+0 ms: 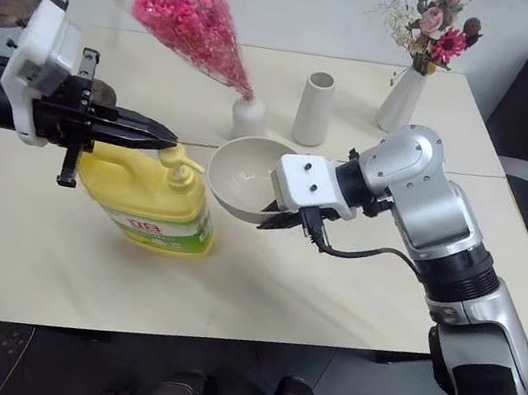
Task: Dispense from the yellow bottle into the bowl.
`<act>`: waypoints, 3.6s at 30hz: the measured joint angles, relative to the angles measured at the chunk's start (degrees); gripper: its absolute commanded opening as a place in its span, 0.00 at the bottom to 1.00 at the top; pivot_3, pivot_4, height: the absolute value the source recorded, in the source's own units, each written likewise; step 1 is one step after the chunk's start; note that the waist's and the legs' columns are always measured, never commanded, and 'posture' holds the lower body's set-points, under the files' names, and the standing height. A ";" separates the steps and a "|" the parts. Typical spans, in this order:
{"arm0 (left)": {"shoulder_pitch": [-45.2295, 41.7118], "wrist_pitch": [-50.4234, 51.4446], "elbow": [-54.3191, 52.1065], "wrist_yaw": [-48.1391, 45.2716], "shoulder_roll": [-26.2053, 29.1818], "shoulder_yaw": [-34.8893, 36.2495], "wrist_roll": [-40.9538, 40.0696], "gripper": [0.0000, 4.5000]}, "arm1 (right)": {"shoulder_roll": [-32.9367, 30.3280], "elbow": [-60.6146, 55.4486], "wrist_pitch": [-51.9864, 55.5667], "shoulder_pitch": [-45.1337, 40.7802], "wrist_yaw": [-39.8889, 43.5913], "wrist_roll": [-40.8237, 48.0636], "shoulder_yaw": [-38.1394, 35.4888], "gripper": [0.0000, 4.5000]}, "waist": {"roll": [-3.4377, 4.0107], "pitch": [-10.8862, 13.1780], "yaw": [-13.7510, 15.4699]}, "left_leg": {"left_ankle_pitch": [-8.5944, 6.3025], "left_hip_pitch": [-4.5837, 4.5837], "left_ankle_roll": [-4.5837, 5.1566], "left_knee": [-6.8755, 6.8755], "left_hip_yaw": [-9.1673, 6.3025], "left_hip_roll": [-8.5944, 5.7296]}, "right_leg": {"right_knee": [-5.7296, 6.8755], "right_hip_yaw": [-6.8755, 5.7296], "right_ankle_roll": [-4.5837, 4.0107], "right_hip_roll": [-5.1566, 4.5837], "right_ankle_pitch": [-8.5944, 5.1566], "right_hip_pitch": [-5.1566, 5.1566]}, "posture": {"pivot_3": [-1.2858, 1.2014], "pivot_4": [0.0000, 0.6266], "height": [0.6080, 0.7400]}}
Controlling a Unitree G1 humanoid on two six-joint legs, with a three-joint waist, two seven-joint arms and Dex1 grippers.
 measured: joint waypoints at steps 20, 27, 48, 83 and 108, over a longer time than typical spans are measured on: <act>0.38 -9.88 -0.79 -5.79 -0.48 -1.70 8.16 0.00 | -0.10 -3.05 0.99 -1.95 0.59 4.71 0.00 0.00 | 0.00 -0.01 0.00 | 0.00 0.16 0.00 0.05 0.05 0.01 | 0.14 0.09 0.00 -0.01 0.00 0.08 | 0.52 0.24 1.00; 0.53 -12.90 -1.89 -8.28 0.75 -2.42 10.39 0.00 | -0.20 -3.04 -0.69 -1.94 0.85 4.69 0.65 0.00 | 0.01 -0.04 0.02 | 0.00 0.40 0.00 0.04 0.11 0.01 | 0.23 0.18 0.00 -0.02 0.00 0.21 | 0.52 0.24 1.00; 0.91 -15.38 -0.11 -7.74 -2.42 -3.77 17.50 0.00 | 0.25 -3.16 -1.61 -1.42 1.07 4.26 3.16 0.00 | 0.67 -0.66 0.08 | -0.07 1.31 0.04 -0.08 0.15 0.05 | 0.12 0.26 -0.01 0.00 -0.01 1.08 | 0.52 0.24 1.00; 42.43 37.96 -26.91 4.90 2.65 61.18 -22.37 1.00 | 3.80 18.32 -22.75 22.50 -23.78 -16.18 0.29 0.27 | -0.09 -0.13 0.07 | -0.10 0.39 -0.05 0.04 0.01 0.00 | -0.08 0.94 -0.10 -0.03 -0.05 0.15 | 0.52 0.24 1.00; 63.73 19.77 -19.81 -2.11 -2.02 67.55 -13.69 1.00 | -18.99 16.77 7.18 19.08 -0.30 10.80 -20.81 0.99 | 0.08 -0.04 -0.04 | -0.30 0.44 -0.08 -0.05 0.25 0.31 | -0.20 0.97 -0.25 -0.14 -0.07 0.09 | 0.52 0.24 1.00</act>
